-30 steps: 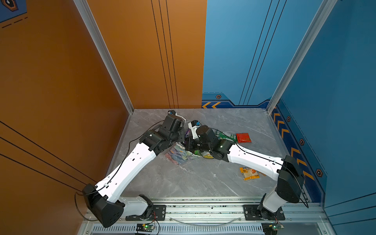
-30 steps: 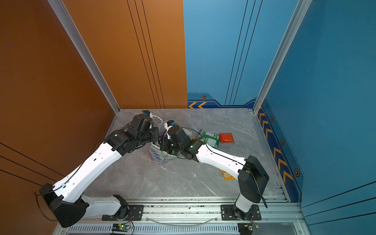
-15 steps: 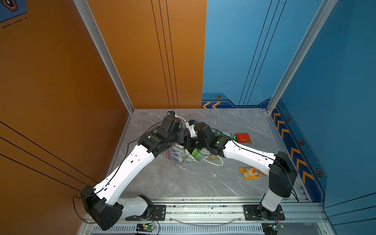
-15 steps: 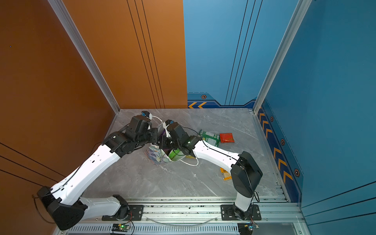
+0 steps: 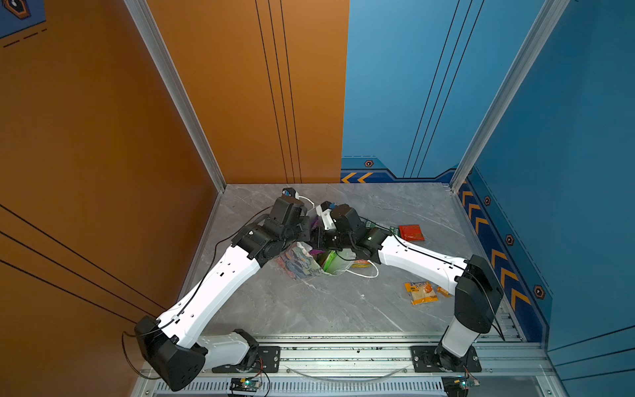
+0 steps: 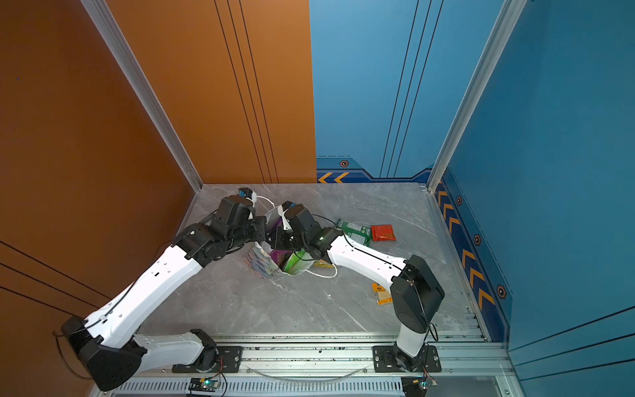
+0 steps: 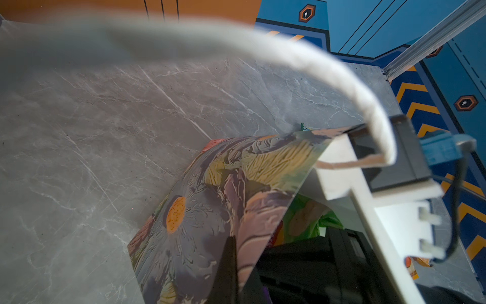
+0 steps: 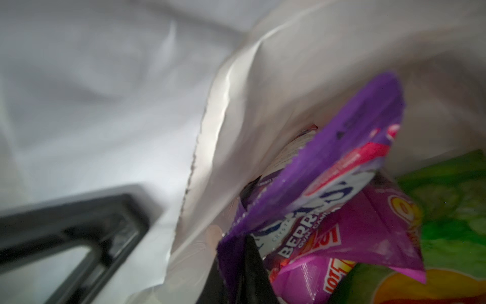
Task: Place the snacks into the paper bag
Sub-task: Place the snack in the paper bag.
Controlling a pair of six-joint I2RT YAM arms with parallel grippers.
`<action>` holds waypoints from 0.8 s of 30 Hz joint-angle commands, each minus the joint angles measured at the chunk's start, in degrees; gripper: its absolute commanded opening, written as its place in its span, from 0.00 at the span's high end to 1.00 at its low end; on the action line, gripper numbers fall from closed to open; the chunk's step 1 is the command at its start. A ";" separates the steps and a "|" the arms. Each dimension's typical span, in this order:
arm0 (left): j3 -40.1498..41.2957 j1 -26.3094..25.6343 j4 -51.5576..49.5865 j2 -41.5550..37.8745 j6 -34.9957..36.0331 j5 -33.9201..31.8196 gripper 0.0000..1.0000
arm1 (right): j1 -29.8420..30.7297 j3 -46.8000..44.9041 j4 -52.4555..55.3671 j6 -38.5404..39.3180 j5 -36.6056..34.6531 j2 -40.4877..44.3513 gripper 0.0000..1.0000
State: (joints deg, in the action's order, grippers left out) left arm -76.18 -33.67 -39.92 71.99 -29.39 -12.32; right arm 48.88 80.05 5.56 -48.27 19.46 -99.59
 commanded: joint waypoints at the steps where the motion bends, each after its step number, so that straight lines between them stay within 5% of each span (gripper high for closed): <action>1: 0.07 0.45 3.62 -2.60 0.78 1.53 1.00 | -1.06 -0.50 -4.19 -2.93 1.28 1.65 0.88; 11: 0.03 0.55 3.81 -2.66 0.04 0.98 1.00 | 1.88 2.57 0.67 -0.08 -2.76 -1.40 0.83; 24: 0.06 2.45 2.60 -2.57 -0.75 0.43 1.00 | 2.53 3.22 4.43 2.84 -6.29 2.51 0.58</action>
State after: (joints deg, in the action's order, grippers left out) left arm -75.81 -31.86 -40.01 71.35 -29.65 -11.92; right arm 51.07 81.41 7.51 -47.18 15.16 -99.85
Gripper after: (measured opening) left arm 0.044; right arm 0.417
